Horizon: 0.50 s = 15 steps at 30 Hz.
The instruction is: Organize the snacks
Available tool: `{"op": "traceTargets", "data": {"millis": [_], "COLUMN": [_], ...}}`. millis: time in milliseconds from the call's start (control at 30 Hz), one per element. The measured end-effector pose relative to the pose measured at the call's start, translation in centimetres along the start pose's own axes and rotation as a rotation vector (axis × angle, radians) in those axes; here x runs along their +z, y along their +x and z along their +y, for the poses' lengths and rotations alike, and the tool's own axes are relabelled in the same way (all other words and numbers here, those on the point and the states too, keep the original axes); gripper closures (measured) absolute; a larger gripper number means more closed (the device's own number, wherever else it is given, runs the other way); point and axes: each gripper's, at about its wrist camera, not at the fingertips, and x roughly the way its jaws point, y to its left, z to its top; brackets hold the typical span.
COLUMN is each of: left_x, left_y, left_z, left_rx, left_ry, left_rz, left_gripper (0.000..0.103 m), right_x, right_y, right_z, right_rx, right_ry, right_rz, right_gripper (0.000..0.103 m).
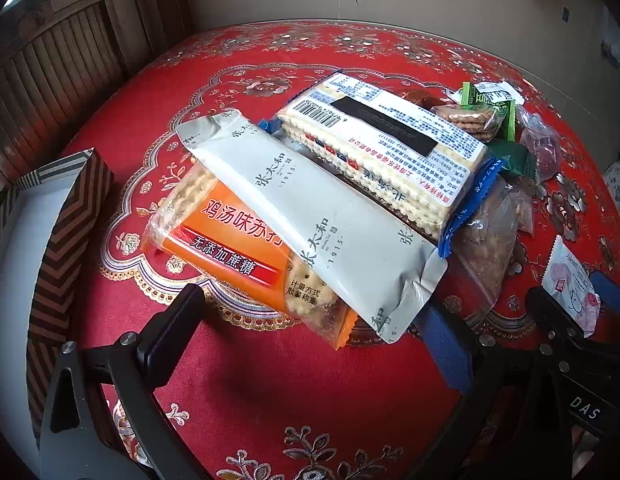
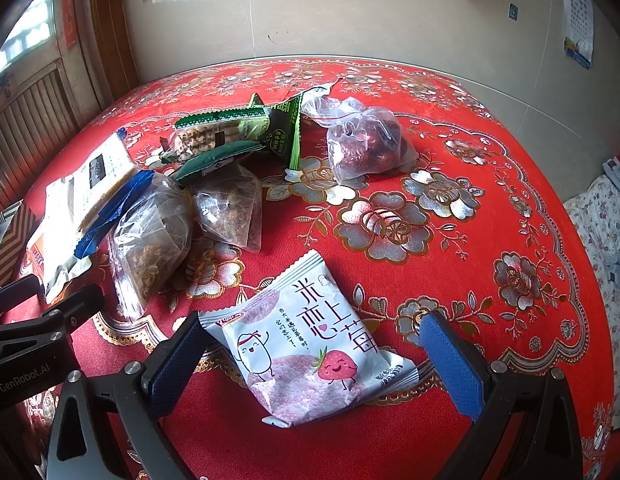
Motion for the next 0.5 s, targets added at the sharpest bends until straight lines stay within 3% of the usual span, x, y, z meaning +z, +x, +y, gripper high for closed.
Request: {"op": "traceTargets", "data": {"millis": [500], "left_x": [0.12], "left_y": [0.03], "left_z": [-0.75], "left_rx": [0.052], "left_ry": [0.026], "left_rz": [0.006], "left_gripper": [0.000], "right_x": [-0.01], "right_y": [0.00], "right_z": [-0.01], "right_rx": [0.000], "right_ry": [0.000], "right_rz": [0.000], "right_gripper": [0.000]}}
